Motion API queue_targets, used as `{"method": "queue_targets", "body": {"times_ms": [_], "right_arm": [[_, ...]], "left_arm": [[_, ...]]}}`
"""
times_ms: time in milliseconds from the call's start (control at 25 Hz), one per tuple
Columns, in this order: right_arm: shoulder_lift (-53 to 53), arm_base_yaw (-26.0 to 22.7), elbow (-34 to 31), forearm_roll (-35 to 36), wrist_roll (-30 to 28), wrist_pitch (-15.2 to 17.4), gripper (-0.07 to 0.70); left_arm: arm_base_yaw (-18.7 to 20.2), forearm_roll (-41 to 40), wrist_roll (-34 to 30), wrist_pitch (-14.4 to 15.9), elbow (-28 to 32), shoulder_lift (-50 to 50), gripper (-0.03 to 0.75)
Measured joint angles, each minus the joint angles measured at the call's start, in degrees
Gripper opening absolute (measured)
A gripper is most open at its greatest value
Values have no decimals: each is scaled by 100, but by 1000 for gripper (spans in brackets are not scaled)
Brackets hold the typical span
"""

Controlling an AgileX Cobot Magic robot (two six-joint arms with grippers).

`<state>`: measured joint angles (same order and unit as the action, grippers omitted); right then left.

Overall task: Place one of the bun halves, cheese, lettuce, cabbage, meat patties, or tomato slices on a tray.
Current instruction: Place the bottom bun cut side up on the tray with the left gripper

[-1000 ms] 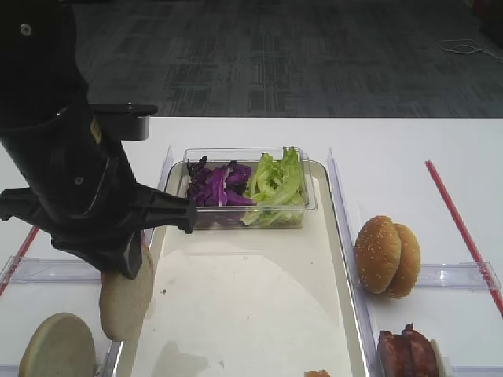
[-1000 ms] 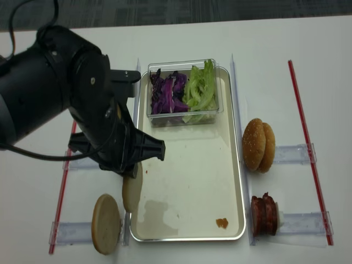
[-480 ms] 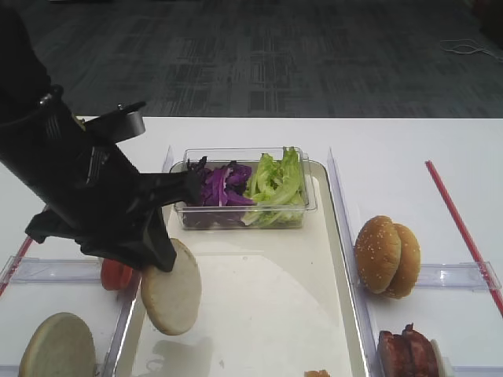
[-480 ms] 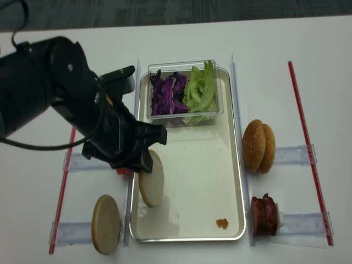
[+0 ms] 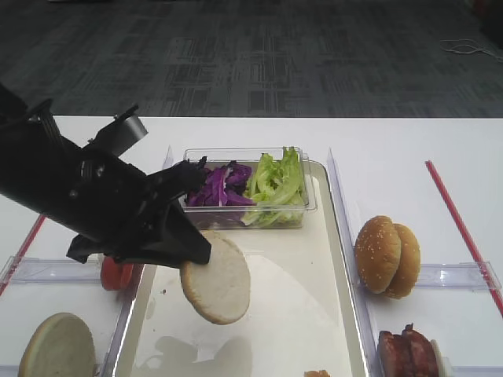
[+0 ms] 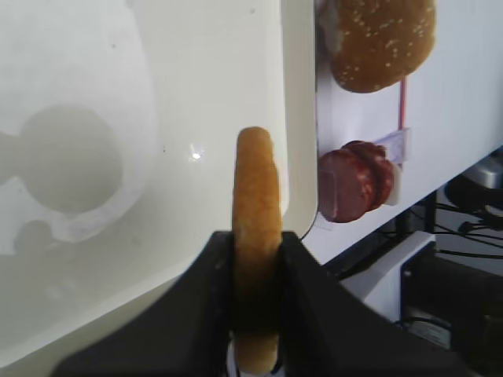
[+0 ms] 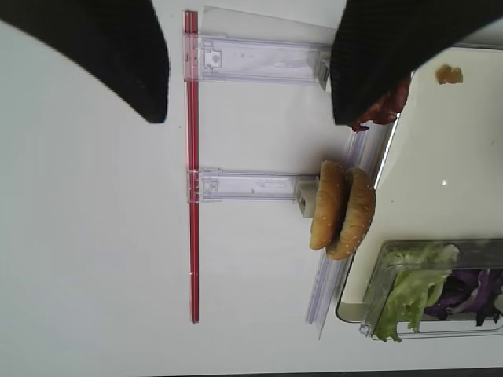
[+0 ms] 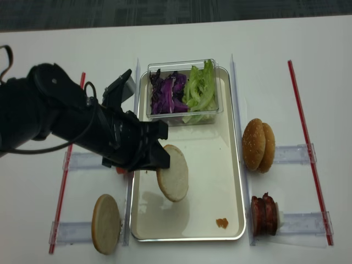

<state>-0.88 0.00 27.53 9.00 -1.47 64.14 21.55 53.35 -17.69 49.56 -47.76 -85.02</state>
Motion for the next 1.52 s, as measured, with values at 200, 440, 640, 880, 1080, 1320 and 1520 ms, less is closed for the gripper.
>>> {"method": "queue_targets", "body": {"times_ms": [200,440,640,880,1080,1320,1520], "right_arm": [[0,0,0,0,0,0,454],[0,0,0,0,0,0,454],[0,0,0,0,0,0,454],[0,0,0,0,0,0,454],[0,0,0,0,0,0,454],[0,0,0,0,0,0,454],[0,0,0,0,0,0,454]], "left_arm": [[-222,1133,-939,-3,373,0,146],[-243,1646,-1463,208,537,-132,146],[-243,2275,-2035,422,537,-558,145],[-243,2553,-2350,394,712,-687,144],[-243,2861,-2770,317,901,-687,144],[-243,3089,-3045,317,910,-1016,144],[-243,3429,-3309,348,931,-1230,144]]}}
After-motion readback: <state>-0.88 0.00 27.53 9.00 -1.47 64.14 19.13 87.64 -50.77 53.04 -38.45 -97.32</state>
